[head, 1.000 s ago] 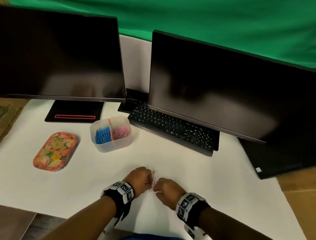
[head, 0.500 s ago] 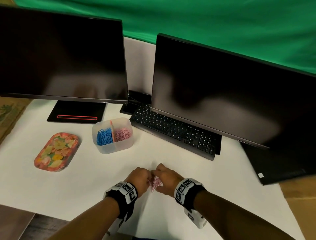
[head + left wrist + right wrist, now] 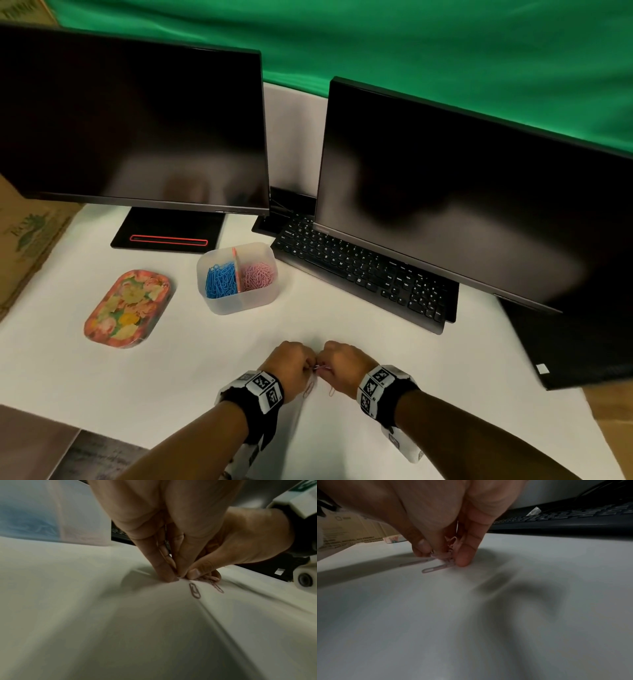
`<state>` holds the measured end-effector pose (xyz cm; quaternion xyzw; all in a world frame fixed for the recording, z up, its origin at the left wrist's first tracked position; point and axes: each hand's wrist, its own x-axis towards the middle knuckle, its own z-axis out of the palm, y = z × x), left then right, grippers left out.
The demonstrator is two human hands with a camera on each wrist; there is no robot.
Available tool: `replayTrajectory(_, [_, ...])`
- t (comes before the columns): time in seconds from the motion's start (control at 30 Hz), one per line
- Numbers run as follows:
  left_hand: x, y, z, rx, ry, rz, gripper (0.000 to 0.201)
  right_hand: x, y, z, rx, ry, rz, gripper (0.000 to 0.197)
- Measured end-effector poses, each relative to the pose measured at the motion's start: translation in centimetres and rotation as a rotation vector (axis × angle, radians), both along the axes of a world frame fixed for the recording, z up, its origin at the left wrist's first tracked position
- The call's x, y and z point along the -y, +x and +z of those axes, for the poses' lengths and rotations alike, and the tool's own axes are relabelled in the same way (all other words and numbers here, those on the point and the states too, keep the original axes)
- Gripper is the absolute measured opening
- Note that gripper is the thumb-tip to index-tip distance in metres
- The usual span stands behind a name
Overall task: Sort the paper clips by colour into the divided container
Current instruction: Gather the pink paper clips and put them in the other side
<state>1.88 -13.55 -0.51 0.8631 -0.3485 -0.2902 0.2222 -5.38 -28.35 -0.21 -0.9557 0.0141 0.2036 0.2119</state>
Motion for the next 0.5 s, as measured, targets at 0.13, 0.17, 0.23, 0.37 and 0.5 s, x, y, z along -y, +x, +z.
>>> replayTrajectory(0.13, [-0.1,0.4,0.0,-0.022,-0.033,0.085,0.02,-0.1,0.5,0.3,-0.002,-0.082,0.061,0.03])
replayTrajectory(0.17, [-0.1,0.5,0.0,-0.031,-0.041,0.097,0.02,-0.1,0.6,0.2,0.0,-0.111,0.082,0.031])
replayTrajectory(0.23, [-0.1,0.8,0.0,-0.042,-0.063,0.112,0.021,-0.1,0.8,0.3,0.019,-0.151,0.123,0.031])
replayTrajectory(0.37, [-0.7,1.9,0.1,-0.016,-0.115,0.172,0.022,0.3,1.2,0.7,0.067,-0.166,0.188,0.005])
replayTrajectory(0.5, [-3.0,3.7,-0.2,-0.012,-0.096,0.288,0.024,0.7,3.3,3.1,0.124,-0.029,0.043,0.023])
